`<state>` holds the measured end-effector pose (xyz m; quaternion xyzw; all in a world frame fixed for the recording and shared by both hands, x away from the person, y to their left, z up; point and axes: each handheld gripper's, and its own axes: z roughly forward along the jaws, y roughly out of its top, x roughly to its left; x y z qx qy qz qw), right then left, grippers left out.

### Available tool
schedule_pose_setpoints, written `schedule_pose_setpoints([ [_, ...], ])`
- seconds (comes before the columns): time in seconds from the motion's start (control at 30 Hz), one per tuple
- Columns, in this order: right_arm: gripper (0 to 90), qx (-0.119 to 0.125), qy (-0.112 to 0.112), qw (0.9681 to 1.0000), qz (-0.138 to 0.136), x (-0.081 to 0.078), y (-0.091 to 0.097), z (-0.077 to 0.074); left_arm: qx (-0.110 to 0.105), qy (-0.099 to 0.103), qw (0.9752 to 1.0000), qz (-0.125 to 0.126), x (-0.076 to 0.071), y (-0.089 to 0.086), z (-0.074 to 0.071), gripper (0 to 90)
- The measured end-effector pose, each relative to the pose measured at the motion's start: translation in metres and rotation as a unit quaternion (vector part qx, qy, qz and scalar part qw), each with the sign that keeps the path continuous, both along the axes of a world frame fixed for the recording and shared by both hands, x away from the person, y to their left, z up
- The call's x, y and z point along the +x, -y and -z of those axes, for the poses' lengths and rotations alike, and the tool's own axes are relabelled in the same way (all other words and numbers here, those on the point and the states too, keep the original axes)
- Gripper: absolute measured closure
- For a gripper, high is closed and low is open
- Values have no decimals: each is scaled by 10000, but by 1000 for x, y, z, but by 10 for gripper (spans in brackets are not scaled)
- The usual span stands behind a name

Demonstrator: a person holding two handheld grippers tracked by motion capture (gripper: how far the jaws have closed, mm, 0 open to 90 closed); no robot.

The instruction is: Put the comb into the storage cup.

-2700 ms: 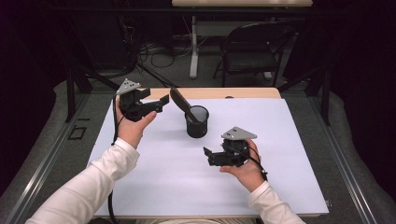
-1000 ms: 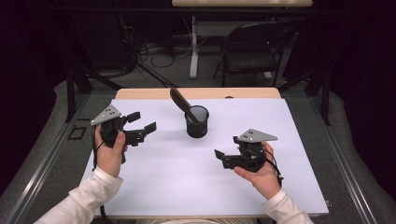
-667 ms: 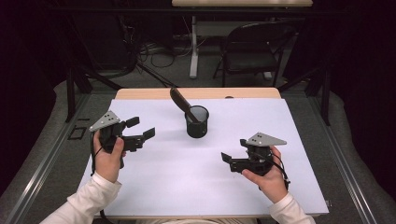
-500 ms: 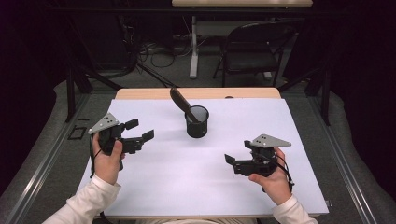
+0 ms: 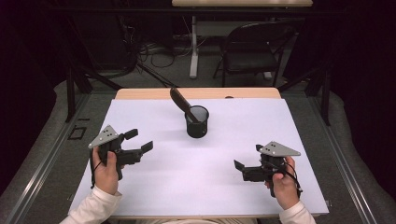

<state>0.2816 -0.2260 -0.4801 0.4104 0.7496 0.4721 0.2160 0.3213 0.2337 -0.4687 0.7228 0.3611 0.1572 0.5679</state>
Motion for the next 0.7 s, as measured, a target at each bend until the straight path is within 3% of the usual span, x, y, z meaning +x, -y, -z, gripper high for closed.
schedule_pose_setpoints([
  [0.33, 0, 2, -132, 9996, 251, 2, 10, 15, 131, 75, 9999, -33, -7, -6, 20, 159],
  [0.53, 1, -10, 10, 9995, 305, 2, 11, 20, 180, 142, 9997, -42, -9, -10, 31, 159],
  [0.7, 5, -65, -46, 9994, 344, 2, 10, 27, 247, 160, 9996, 41, -10, -11, 40, 159],
])
